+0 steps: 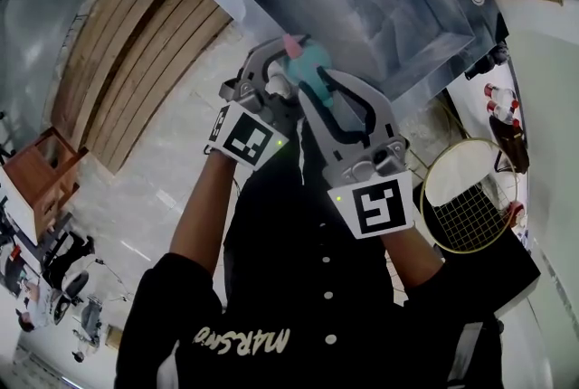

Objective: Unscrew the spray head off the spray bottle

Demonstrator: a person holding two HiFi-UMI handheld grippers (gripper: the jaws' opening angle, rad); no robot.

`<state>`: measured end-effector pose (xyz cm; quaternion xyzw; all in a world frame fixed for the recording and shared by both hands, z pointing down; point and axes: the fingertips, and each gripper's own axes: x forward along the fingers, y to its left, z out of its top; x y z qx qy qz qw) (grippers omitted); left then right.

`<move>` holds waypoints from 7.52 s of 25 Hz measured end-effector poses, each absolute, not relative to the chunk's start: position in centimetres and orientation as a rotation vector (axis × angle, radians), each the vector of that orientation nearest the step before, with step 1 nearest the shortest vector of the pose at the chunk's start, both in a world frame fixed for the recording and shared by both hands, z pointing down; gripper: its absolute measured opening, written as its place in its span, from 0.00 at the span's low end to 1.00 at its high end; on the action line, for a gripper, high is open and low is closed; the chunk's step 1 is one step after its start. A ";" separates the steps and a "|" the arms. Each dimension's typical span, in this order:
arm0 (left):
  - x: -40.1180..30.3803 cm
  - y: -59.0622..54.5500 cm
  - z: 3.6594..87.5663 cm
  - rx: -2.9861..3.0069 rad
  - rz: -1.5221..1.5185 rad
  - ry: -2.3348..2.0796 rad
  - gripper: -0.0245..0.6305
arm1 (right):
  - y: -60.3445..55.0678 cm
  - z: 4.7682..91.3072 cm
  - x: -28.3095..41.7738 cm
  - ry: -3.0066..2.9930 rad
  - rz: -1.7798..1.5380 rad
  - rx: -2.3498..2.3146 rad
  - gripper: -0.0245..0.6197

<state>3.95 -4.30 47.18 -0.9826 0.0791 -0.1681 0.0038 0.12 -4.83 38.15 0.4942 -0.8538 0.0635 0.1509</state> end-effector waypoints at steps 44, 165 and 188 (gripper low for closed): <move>4.4 -3.7 47.2 -3.084 -0.506 0.111 0.63 | -1.0 35.3 0.5 -2.609 0.378 1.566 0.46; 3.7 -3.8 47.1 -3.093 -0.493 0.150 0.63 | -4.4 32.1 0.0 -2.908 0.002 0.488 0.18; 3.4 -3.6 42.1 -3.030 -0.436 0.157 0.65 | -4.0 27.1 0.8 -2.959 -0.040 0.562 0.18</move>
